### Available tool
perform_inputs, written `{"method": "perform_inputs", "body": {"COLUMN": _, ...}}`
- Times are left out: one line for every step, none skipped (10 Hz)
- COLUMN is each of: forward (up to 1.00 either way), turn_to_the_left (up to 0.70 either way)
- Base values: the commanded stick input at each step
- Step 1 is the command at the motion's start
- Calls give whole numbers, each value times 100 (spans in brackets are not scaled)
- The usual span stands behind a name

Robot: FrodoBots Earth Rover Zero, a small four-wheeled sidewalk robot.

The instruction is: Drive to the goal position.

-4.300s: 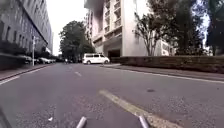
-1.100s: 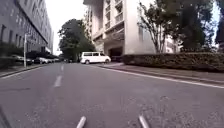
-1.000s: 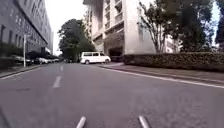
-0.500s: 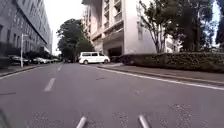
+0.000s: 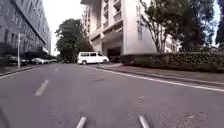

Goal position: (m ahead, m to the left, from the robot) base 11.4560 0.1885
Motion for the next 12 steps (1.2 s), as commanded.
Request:
{"method": "perform_inputs", "body": {"forward": 70, "turn_to_the_left": 0}}
{"method": "perform_inputs", "body": {"forward": 70, "turn_to_the_left": 0}}
{"method": "perform_inputs", "body": {"forward": 70, "turn_to_the_left": 1}}
{"method": "perform_inputs", "body": {"forward": 70, "turn_to_the_left": 6}}
{"method": "perform_inputs", "body": {"forward": 70, "turn_to_the_left": 11}}
{"method": "perform_inputs", "body": {"forward": 70, "turn_to_the_left": 14}}
{"method": "perform_inputs", "body": {"forward": 70, "turn_to_the_left": 14}}
{"method": "perform_inputs", "body": {"forward": 70, "turn_to_the_left": 14}}
{"method": "perform_inputs", "body": {"forward": 70, "turn_to_the_left": 14}}
{"method": "perform_inputs", "body": {"forward": 70, "turn_to_the_left": 14}}
{"method": "perform_inputs", "body": {"forward": 70, "turn_to_the_left": 14}}
{"method": "perform_inputs", "body": {"forward": 70, "turn_to_the_left": 14}}
